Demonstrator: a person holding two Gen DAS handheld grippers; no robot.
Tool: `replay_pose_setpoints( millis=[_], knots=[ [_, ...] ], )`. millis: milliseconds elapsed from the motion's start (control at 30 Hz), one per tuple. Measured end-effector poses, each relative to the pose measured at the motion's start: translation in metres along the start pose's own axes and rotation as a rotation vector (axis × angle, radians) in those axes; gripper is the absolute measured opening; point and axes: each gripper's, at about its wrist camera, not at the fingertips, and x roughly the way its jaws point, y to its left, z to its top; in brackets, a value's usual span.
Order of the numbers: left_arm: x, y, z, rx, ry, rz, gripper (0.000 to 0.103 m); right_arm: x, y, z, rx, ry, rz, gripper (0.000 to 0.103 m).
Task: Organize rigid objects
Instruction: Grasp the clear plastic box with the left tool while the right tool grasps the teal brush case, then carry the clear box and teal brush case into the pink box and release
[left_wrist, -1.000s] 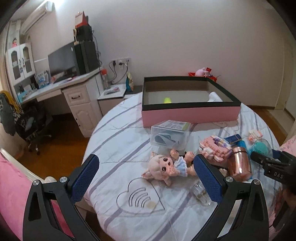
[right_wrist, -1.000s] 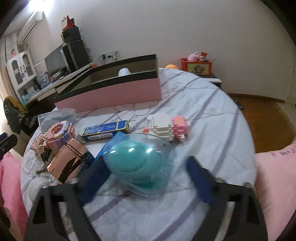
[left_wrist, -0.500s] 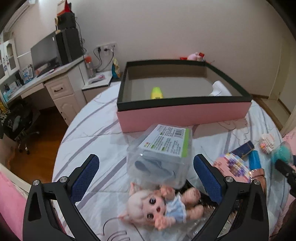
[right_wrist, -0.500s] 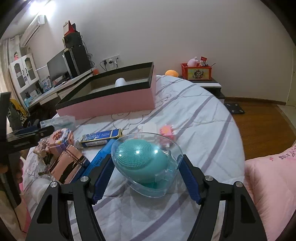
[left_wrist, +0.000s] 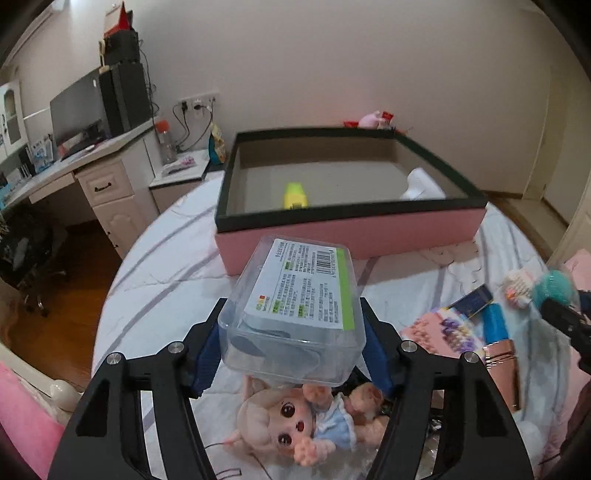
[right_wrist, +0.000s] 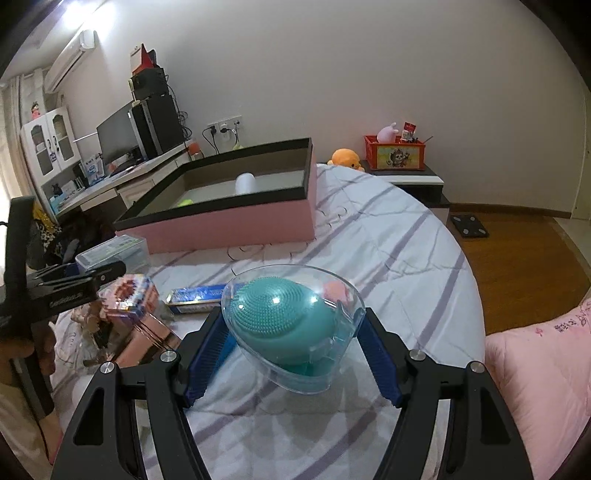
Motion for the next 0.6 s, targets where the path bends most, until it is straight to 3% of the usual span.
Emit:
replay_pose_setpoints(
  millis=[333,600],
  knots=[
    [-0.041,0.01,0.01,-0.011,-0.077,0.024,0.066,0.004,0.02,0.032,-0.054,-0.04,0.021,0.073],
    [-0.047,0.009,0.051,0.013,-0.143,-0.021,0.066,0.017,0.04,0.082,-0.122,-0.084,0.048,0.073]
  ],
)
